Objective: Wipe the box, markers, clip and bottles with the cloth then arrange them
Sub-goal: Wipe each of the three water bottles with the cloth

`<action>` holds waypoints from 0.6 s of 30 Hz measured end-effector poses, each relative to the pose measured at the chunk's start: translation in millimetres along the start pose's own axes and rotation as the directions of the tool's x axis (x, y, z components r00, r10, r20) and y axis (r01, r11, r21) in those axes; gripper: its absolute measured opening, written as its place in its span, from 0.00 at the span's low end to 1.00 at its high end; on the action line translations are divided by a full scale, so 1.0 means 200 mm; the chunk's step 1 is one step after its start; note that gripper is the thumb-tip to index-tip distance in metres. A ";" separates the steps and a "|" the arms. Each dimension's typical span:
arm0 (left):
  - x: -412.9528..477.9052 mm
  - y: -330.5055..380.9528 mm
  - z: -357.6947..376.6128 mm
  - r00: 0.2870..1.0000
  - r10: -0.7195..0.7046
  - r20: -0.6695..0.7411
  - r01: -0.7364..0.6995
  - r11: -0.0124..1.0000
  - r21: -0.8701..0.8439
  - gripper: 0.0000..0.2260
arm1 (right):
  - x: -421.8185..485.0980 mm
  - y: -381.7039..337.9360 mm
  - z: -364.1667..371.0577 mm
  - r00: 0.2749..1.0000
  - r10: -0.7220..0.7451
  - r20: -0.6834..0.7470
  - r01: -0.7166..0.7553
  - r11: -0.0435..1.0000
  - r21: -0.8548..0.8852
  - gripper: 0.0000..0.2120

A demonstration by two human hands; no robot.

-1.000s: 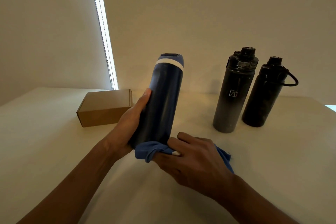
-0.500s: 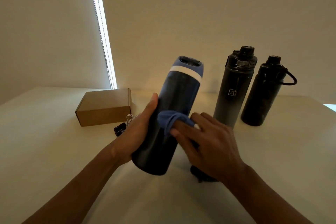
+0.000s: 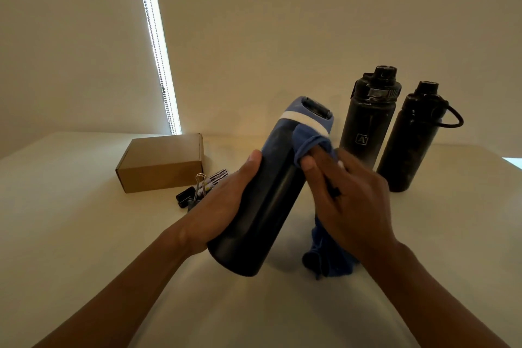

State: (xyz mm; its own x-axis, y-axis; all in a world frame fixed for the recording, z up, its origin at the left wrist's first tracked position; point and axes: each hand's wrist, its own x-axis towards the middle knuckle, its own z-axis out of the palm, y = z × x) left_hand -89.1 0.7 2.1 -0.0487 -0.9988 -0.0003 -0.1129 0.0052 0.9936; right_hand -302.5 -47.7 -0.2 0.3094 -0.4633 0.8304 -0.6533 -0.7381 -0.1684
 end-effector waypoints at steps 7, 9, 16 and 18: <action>0.03 0.01 -0.07 0.971 -0.041 -0.237 -0.010 0.977 -0.211 0.24 | -0.10 -0.23 0.06 0.890 -0.239 0.388 0.227 0.971 0.078 0.12; 0.03 0.03 -0.10 0.963 -0.030 -0.267 -0.033 0.972 -0.231 0.25 | -0.12 -0.27 0.08 0.843 -0.287 0.454 0.277 0.957 0.090 0.13; 0.02 0.03 -0.12 0.968 -0.011 -0.251 -0.043 0.977 -0.207 0.22 | -0.12 -0.27 0.09 0.822 -0.351 0.448 0.357 0.931 0.074 0.12; 0.01 0.02 -0.11 0.984 -0.030 -0.177 -0.004 0.982 -0.188 0.24 | -0.11 -0.23 0.09 0.875 -0.300 0.380 0.308 0.950 0.041 0.12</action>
State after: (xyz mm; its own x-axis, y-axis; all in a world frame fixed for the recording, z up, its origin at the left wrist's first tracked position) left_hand -67.2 -3.3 9.5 0.1310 -0.9913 -0.0100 0.0757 0.0000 0.9971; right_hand -267.1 -13.4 -20.2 0.7292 -0.3699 0.5757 -0.4971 -0.8646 0.0740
